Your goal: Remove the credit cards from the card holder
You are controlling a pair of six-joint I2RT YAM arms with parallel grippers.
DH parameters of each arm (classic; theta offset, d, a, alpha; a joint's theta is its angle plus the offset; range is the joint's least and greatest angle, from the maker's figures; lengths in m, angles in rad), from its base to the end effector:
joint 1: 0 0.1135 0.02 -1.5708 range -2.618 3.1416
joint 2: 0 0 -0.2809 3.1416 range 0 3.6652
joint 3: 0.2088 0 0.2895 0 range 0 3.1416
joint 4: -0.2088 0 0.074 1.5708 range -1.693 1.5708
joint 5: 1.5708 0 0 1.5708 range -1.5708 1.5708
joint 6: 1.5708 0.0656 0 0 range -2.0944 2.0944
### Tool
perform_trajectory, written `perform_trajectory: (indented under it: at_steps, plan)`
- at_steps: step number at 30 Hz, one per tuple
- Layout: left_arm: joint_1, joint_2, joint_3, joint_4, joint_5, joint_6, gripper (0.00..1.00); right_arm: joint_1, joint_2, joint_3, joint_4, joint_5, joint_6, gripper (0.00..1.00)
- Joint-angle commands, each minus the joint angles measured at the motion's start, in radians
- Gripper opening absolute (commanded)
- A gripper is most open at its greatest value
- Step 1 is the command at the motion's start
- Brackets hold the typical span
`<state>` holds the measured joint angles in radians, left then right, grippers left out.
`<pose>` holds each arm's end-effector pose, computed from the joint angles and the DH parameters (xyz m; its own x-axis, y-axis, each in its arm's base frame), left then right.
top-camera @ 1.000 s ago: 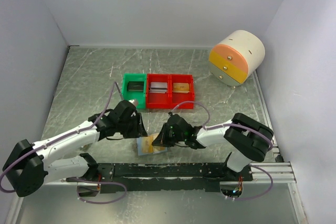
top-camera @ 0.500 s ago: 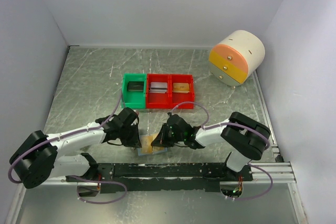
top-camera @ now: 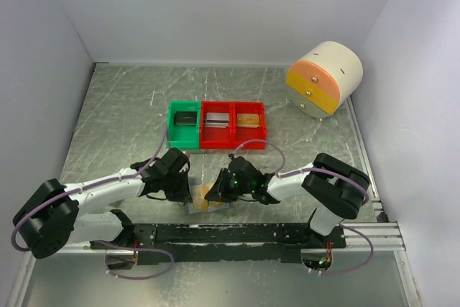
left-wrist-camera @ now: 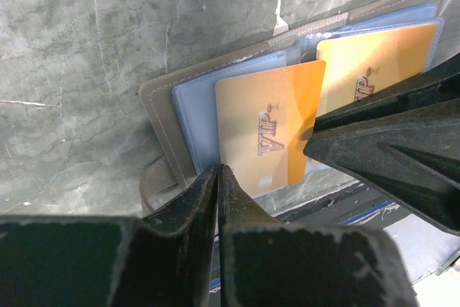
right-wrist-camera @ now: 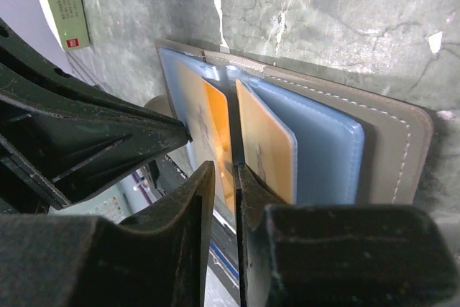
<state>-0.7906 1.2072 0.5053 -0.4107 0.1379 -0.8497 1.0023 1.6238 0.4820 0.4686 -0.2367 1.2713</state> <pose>0.1600 -0.1745 0.1144 -0.9774 -0.0700 -0.1994 0.0192 0.9102 -0.4136 0.1566 0.2737 0.0755 -0.9761 0.1974 -0.0910 0.0499 0.6109 0.7902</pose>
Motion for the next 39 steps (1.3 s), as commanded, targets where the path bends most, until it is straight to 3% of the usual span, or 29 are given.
perform_trajectory:
  at_steps: [1, 20, 31, 39]
  plan:
    - [-0.008, -0.010, -0.019, -0.012, -0.023, 0.001, 0.15, -0.002, -0.002, 0.011, 0.011, 0.000, -0.021, 0.19]
    - [-0.009, -0.012, -0.014, -0.019, -0.024, -0.001, 0.14, 0.004, 0.065, -0.032, 0.187, -0.020, 0.077, 0.22]
    - [-0.009, -0.005, -0.008, -0.019, -0.019, 0.003, 0.13, 0.004, 0.114, -0.104, 0.424, -0.035, 0.171, 0.03]
    - [-0.008, -0.014, -0.010, -0.021, -0.021, -0.002, 0.13, -0.003, -0.011, -0.097, 0.158, 0.023, 0.082, 0.00]
